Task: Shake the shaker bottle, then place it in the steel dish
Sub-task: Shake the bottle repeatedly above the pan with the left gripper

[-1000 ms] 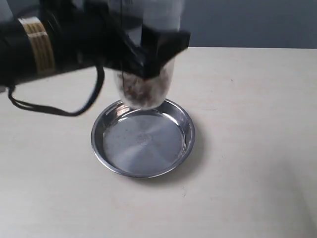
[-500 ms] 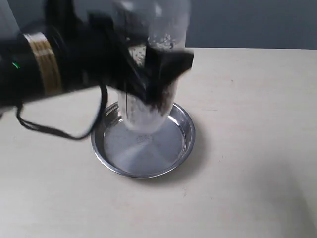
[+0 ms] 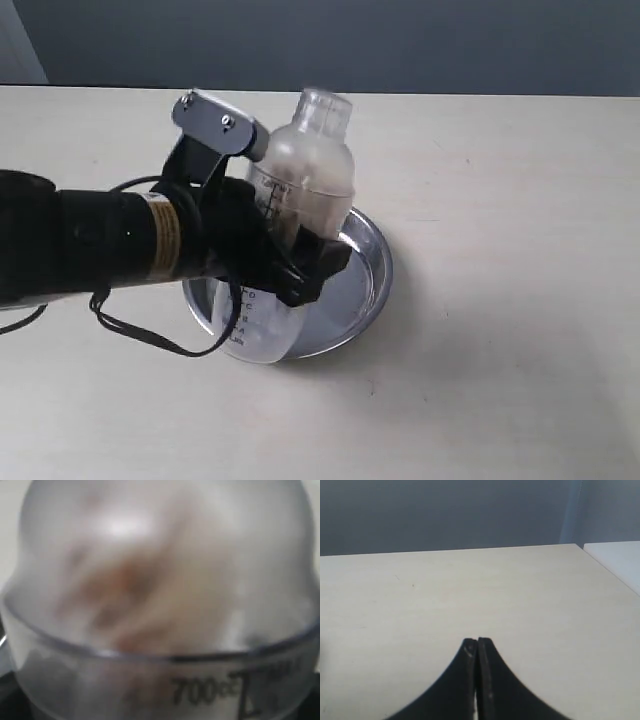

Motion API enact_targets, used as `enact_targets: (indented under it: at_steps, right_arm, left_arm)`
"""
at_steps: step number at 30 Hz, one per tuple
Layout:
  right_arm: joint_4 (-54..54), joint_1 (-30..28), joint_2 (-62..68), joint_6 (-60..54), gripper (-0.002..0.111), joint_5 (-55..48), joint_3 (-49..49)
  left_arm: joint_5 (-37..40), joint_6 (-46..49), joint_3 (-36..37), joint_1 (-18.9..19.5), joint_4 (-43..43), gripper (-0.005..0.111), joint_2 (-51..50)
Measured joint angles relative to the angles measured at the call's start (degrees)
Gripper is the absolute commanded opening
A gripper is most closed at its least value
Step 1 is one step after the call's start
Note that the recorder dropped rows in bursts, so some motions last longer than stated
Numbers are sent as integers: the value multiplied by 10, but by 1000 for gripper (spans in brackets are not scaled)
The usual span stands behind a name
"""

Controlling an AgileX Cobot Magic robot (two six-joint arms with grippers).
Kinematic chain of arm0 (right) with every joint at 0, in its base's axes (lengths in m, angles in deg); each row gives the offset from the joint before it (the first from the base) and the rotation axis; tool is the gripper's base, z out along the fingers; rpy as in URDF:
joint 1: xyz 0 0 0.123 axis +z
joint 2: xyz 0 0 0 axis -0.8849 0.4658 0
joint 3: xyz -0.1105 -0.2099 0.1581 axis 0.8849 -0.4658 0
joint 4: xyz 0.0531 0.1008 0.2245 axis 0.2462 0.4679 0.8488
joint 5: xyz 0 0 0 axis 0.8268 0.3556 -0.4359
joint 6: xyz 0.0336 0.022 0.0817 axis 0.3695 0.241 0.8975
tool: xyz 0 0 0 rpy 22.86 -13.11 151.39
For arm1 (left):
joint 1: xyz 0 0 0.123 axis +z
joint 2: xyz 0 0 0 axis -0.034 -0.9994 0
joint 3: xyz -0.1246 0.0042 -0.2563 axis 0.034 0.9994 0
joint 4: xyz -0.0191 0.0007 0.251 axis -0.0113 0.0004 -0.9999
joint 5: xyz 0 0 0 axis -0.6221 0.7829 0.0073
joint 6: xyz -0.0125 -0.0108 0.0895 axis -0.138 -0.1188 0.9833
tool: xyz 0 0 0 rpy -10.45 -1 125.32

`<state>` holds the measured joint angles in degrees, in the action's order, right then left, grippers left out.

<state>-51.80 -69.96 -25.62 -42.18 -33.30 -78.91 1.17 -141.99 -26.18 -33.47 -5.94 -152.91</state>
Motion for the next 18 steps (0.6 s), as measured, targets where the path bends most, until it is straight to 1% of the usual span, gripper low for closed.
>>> enact_targets:
  at_steps: [1,5,7,8,10,12,13,16,18]
  right_arm:
    - [0,0,0,0,-1,0,0]
    - [0,0,0,0,-1,0,0]
    - [0,0,0,0,-1,0,0]
    - [0,0,0,0,-1,0,0]
    - [0,0,0,0,-1,0,0]
    - [0,0,0,0,-1,0,0]
    - [0,0,0,0,-1,0,0]
    - [0,0,0,0,-1,0,0]
    - [0,0,0,0,-1,0,0]
  left_arm:
    - [-7,-6,-3,0,-1,0,11]
    - [-76,18,-66,-1,-23,0,91]
    - [-73,22,-60,-6,-26,0,91]
    - [-59,23,-45,-6,-26,0,73]
    - [-12,21,-16,-6,-31,0,26]
    - [29,15,-6,-3,-32,0,5]
    - [29,15,-14,-2,-32,0,18]
    - [2,38,-86,-1,-35,0,92]
    - [-9,45,-99,-1,-32,0,112]
